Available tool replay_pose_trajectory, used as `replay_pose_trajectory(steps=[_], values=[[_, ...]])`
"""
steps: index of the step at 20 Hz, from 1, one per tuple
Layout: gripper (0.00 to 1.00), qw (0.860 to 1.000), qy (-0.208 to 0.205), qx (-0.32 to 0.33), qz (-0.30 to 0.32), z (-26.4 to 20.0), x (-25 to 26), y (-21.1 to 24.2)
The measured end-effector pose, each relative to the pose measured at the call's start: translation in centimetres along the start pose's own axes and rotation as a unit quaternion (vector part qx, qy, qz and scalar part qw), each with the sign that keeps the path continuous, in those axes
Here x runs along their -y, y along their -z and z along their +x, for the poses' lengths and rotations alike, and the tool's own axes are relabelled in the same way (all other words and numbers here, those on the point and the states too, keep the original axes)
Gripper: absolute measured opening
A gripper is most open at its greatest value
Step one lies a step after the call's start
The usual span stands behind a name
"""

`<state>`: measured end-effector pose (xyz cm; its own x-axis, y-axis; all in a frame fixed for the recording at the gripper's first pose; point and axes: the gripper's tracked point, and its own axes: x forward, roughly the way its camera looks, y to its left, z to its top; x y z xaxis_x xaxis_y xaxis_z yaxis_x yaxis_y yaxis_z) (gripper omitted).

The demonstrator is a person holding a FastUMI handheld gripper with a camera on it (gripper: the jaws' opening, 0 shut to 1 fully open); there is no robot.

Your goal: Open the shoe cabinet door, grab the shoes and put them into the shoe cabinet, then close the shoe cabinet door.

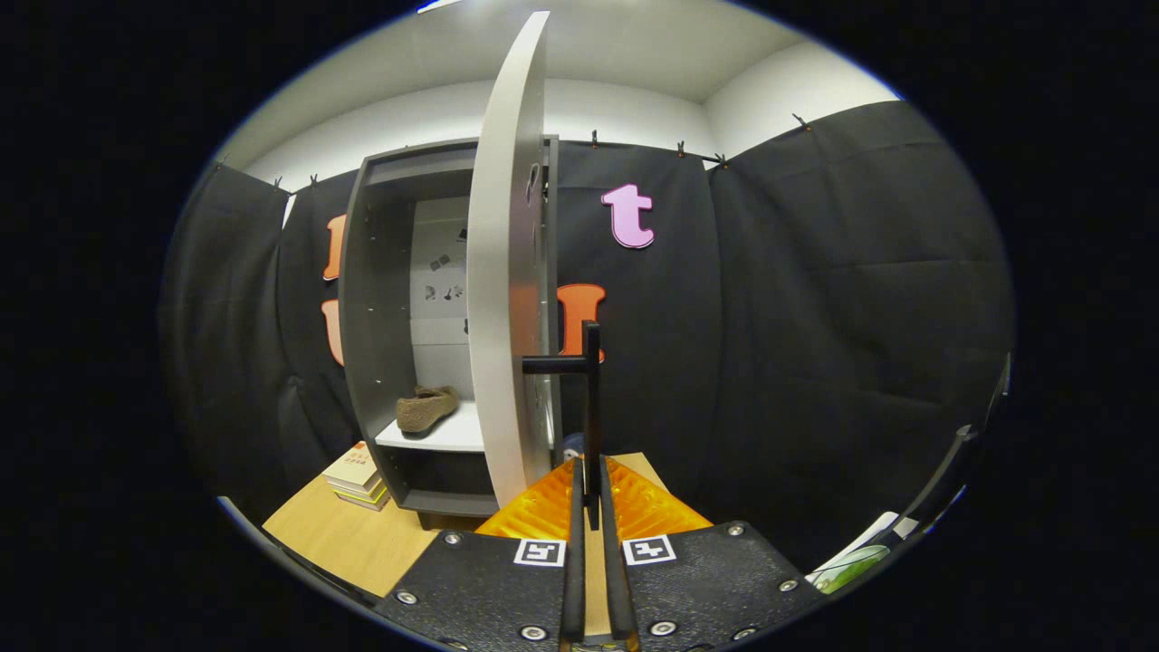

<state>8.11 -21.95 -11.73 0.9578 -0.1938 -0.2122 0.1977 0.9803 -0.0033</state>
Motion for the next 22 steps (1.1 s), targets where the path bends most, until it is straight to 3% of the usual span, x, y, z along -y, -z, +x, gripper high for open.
replay_pose_trajectory(steps=[6,12,18,22], values=[[0.09,0.999,0.052,0.002,0.002,-2.4,1.1,-0.7],[0.09,0.996,0.087,0.004,-0.022,-5.0,-2.1,-1.3],[0.13,0.998,0.043,-0.047,-0.005,-5.5,-10.5,2.8],[0.24,0.997,0.007,-0.073,0.008,-5.0,-15.2,5.0]])
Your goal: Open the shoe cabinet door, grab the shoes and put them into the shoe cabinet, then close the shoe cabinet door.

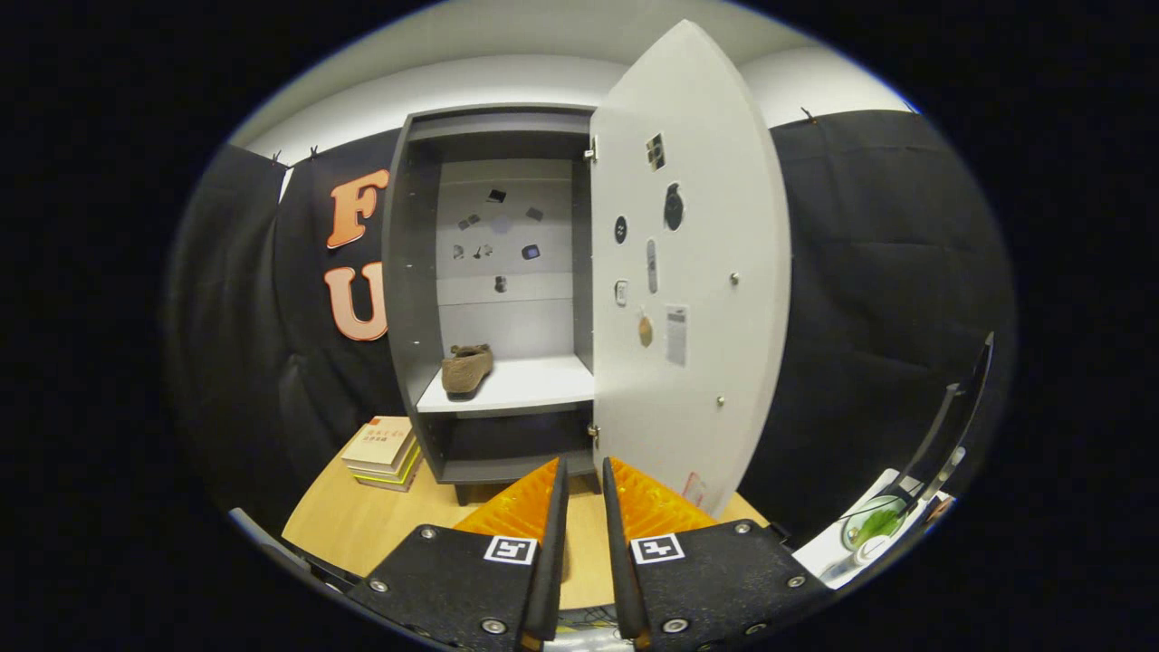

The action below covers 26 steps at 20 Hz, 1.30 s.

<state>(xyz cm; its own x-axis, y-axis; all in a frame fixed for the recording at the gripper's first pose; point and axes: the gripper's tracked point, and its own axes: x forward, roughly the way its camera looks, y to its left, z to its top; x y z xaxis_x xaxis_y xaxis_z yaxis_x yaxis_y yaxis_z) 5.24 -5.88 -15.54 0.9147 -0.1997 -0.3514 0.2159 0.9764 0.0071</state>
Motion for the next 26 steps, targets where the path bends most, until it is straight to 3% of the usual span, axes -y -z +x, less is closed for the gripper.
replay_pose_trajectory(steps=[7,11,26], values=[[0.52,0.997,-0.037,-0.058,0.021,2.6,-4.1,4.8],[0.61,0.993,-0.053,-0.097,0.032,4.7,-5.2,8.5],[0.65,0.969,-0.134,-0.205,0.015,16.9,-9.1,23.6]])
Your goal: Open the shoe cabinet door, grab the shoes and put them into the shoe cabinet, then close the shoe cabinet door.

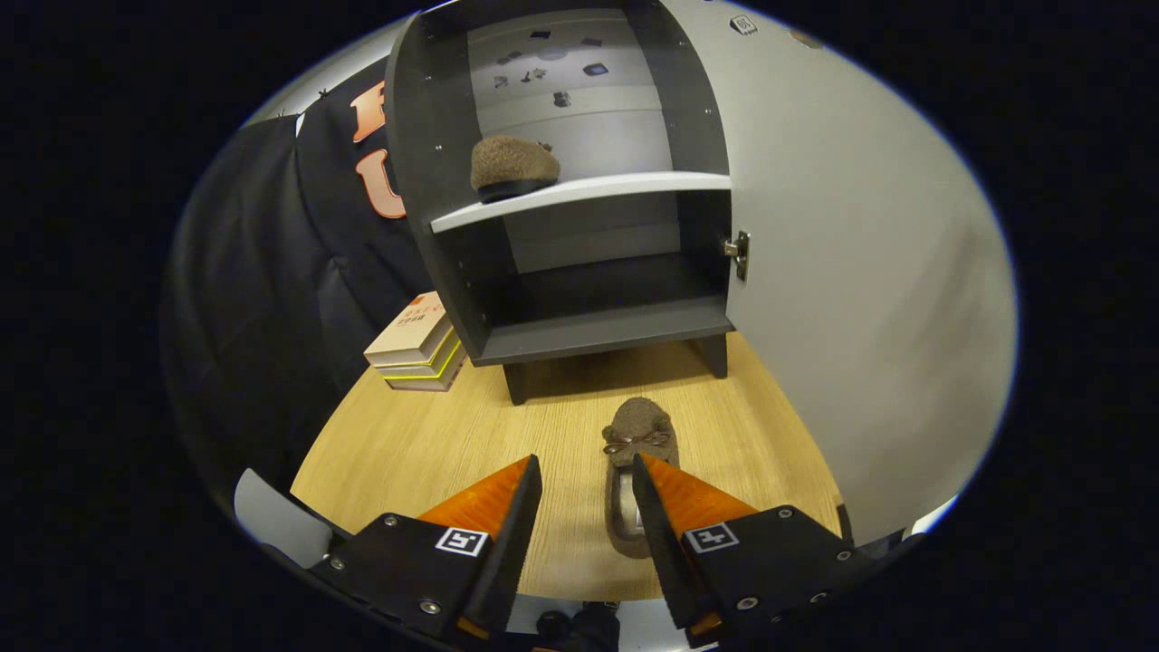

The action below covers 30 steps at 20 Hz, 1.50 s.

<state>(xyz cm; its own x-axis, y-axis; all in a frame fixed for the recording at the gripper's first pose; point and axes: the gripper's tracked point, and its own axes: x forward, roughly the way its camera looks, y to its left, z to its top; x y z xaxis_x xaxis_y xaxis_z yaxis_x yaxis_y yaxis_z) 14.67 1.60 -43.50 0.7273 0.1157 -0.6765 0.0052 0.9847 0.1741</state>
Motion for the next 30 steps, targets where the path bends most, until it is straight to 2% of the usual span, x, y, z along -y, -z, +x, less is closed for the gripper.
replay_pose_trajectory(steps=[6,11,17,20,21,23,26,30], values=[[0.61,0.999,-0.009,-0.043,0.007,6.6,1.1,4.1],[0.46,0.997,-0.004,-0.074,-0.004,10.6,2.0,7.1],[0.33,0.998,0.002,-0.067,-0.008,14.2,2.3,7.2],[0.26,0.998,0.01,-0.062,-0.018,15.4,2.5,7.1],[0.17,0.998,0.008,-0.062,-0.016,15.6,2.4,7.1],[0.1,0.998,0.008,-0.061,-0.013,15.6,2.4,7.0],[0.07,0.998,0.005,-0.064,0.007,15.2,2.5,6.6],[0.07,0.999,0.002,-0.042,0.031,13.3,2.7,3.8]])
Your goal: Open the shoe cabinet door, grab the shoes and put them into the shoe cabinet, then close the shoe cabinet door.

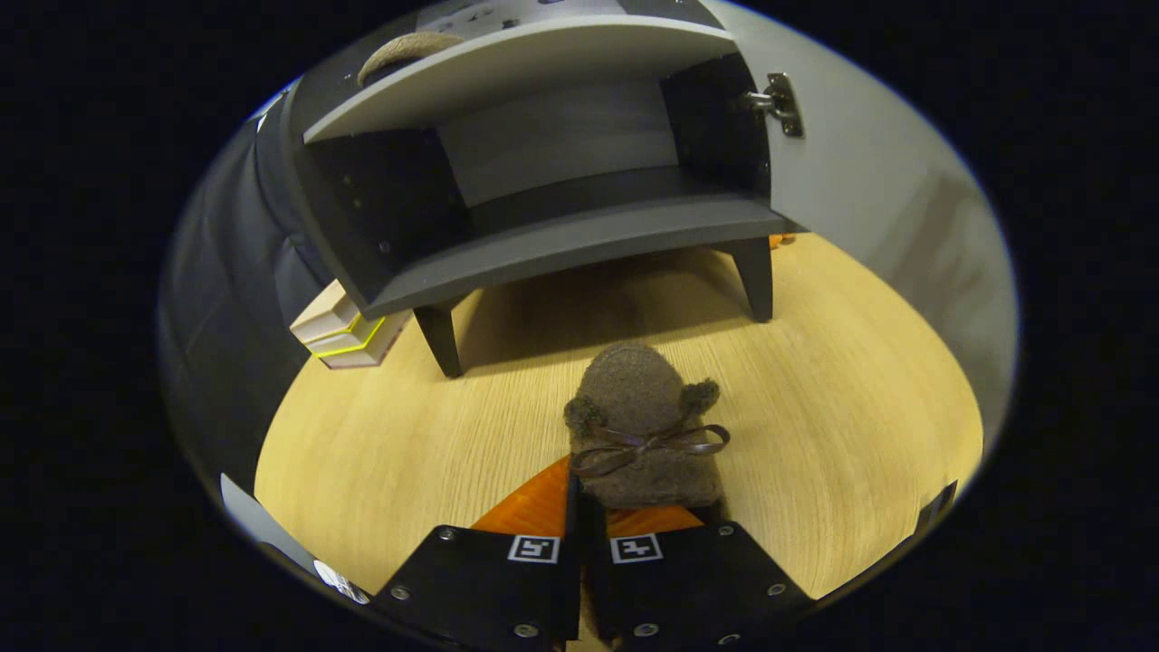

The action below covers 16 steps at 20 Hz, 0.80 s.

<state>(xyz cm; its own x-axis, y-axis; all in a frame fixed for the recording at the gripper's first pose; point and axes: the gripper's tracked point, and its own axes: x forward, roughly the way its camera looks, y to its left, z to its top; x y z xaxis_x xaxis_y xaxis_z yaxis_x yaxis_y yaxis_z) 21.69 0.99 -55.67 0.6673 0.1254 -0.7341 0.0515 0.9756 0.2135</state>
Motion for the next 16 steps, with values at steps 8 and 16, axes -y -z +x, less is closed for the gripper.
replay_pose_trajectory(steps=[8,16], values=[[0.06,0.995,-0.002,0.089,-0.037,-9.3,-3.0,-8.8],[0.06,0.975,0.0,0.209,-0.076,-21.0,-7.6,-20.2]])
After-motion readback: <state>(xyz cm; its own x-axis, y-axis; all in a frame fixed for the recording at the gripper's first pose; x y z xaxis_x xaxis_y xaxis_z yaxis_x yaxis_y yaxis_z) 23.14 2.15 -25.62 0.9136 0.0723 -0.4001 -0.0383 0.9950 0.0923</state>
